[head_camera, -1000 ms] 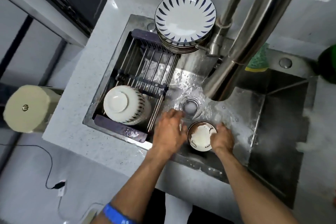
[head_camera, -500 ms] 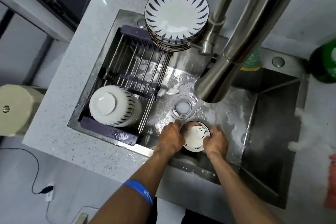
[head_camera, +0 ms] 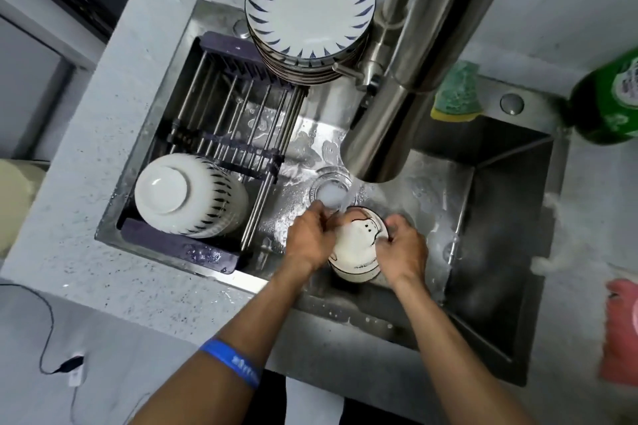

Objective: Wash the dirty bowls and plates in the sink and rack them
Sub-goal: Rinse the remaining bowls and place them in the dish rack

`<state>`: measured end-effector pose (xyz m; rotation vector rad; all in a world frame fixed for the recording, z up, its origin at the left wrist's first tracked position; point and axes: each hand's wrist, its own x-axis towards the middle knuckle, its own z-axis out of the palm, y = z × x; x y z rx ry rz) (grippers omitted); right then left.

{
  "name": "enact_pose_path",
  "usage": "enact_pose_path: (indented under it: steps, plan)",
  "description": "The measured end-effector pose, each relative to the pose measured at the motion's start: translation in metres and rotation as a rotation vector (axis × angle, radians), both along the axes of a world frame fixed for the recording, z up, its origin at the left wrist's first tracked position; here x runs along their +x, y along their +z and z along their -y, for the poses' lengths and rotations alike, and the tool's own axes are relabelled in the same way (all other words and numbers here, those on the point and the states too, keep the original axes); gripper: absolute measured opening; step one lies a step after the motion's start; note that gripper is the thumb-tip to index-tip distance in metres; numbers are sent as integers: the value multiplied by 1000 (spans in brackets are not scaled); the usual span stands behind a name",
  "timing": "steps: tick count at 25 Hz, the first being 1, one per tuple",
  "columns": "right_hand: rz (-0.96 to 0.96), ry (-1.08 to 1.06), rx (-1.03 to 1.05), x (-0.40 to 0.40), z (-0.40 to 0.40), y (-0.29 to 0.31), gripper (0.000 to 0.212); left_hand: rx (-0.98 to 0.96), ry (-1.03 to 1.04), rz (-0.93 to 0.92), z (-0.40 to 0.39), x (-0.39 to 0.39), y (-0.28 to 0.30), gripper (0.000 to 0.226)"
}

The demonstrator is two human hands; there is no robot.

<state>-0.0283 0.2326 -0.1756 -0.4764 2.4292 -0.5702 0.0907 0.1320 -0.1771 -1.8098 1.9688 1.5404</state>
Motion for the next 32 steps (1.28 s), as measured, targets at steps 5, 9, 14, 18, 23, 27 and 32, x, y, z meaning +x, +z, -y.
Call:
enact_pose_path:
  steps: [5,9,14,18,23,27,32]
  plan:
    - [421,-269,-142,-10,43,57,8,482,537,-455,10,1,55,32]
    - [-331,564,-253,9,27,107,28,444,532,-407,20,-16,94,35]
    - [-34,564,-314,11,39,127,10,406,160,-280,45,-19,129,67]
    - [622,-401,-614,24,61,138,13,-184,-347,-206,13,-14,137,65]
    - [760,-583,-648,47,58,150,19,-110,-549,-177,67,-26,148,35]
    - [721,-754,-646,42,52,149,17,-145,-730,-115,47,-37,171,33]
    - [792,-690,-718,48,38,154,28,45,-769,-112,62,-57,167,31]
